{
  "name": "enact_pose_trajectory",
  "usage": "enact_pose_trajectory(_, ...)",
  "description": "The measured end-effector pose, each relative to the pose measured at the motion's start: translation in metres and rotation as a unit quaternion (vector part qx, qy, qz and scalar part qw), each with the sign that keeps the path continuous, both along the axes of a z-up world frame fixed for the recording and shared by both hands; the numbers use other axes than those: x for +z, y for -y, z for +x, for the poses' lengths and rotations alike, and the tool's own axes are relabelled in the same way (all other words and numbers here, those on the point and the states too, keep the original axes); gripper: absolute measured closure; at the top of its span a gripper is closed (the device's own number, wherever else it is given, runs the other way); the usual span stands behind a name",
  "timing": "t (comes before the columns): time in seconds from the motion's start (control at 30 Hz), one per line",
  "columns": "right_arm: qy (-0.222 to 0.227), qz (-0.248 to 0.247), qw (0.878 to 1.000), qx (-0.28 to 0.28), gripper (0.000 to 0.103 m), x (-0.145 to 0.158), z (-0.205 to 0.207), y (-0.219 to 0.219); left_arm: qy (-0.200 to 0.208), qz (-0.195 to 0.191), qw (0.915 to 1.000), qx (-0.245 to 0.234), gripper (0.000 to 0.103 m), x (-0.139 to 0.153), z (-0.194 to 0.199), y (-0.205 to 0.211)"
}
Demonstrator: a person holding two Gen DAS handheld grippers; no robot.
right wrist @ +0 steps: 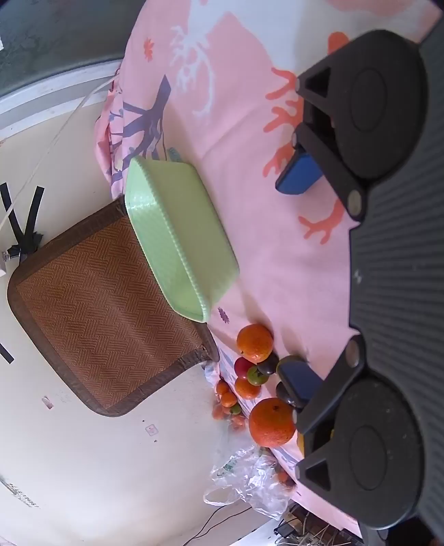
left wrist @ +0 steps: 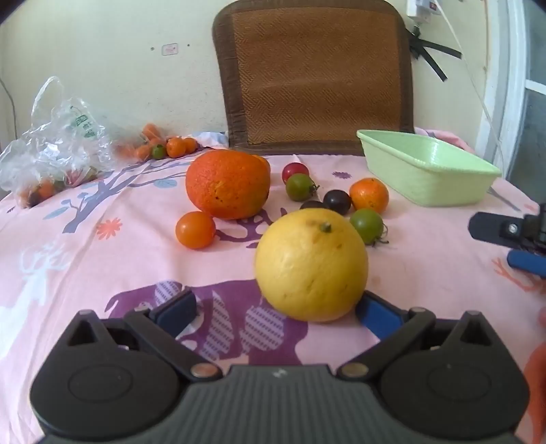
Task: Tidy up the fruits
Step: 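Close the left gripper around the yellow grapefruit and lift it, then carry the grapefruit into the green basket and open the left gripper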
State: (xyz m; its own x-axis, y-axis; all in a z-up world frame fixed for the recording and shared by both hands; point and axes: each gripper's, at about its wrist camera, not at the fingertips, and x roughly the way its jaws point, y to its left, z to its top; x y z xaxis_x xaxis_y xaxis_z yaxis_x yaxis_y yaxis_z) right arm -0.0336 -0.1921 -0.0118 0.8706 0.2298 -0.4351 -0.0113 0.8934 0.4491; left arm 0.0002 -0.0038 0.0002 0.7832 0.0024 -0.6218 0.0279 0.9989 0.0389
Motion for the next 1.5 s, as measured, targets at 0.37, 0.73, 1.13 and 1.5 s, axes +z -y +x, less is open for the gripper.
enact_pose_trajectory(0.37, 0.012, -0.109, 0.99, 0.083, 0.012, 0.008, -0.01, -0.034, 0.036, -0.012, 0.9971, -0.066, 0.001, 0.016, -0.048, -0.05)
enact_pose_trajectory(0.73, 0.063, -0.199, 0.923, 0.325, 0.039, 0.03, 0.024, -0.116, -0.007, -0.131, 0.9815, -0.139, 0.026, 0.033, 0.017, -0.051)
enact_pose_trajectory(1.13, 0.156, -0.203, 0.936, 0.24, 0.039, 0.051, 0.027, -0.064, 0.044, -0.136, 0.9706, -0.193, 0.039, 0.077, 0.057, 0.018)
enact_pose_trajectory(1.5, 0.068, -0.232, 0.965, 0.097, 0.039, 0.038, 0.094, 0.018, 0.004, -0.175, 0.9561, -0.235, 0.037, 0.052, 0.153, 0.111)
